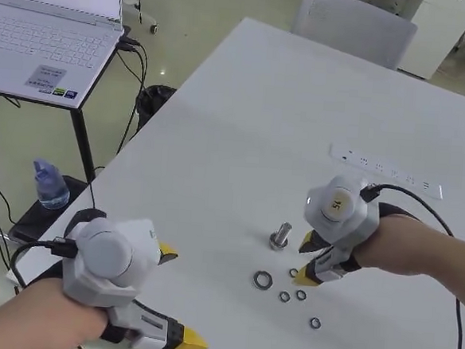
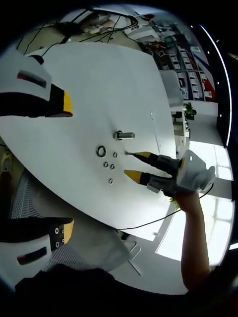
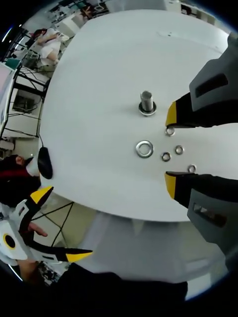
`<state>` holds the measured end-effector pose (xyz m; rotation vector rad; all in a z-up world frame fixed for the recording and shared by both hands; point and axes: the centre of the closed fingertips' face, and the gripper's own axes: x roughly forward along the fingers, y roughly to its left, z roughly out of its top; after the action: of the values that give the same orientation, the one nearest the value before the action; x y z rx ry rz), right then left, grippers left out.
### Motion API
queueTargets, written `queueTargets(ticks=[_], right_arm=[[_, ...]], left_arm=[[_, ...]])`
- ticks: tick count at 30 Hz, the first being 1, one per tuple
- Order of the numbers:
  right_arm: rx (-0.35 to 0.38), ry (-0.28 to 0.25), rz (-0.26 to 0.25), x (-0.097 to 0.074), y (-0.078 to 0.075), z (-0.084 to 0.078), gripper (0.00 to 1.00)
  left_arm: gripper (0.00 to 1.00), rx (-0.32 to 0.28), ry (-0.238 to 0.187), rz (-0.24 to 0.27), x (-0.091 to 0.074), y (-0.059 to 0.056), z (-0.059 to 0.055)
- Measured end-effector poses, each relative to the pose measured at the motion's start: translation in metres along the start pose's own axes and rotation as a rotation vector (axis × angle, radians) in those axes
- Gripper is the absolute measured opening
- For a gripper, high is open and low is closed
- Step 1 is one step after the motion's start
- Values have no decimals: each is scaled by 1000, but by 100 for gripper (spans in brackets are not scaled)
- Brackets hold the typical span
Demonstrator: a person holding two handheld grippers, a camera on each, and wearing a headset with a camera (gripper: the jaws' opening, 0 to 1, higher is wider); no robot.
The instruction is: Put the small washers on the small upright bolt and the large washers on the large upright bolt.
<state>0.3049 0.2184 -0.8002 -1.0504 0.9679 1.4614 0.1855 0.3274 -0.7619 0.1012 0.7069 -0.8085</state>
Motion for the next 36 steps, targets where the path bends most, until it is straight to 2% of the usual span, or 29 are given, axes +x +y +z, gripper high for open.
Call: queueTargets(ticks=[7, 11, 20, 26, 36], right_arm=[[6, -37, -9, 12, 0, 11, 36], [13, -36, -1, 23, 1, 13, 36], [14, -25, 3, 45, -2, 9, 37], [11, -28, -3, 58, -3, 10, 37], [14, -18, -10, 77, -6, 5, 37]], left_arm=[[83, 14, 10, 8, 1, 2, -1], [83, 13, 10, 3, 2, 2, -2], [83, 6, 1, 3, 3, 5, 0], [83, 21, 17, 3, 6, 7, -4], [85, 20, -12, -10, 9, 6, -4]])
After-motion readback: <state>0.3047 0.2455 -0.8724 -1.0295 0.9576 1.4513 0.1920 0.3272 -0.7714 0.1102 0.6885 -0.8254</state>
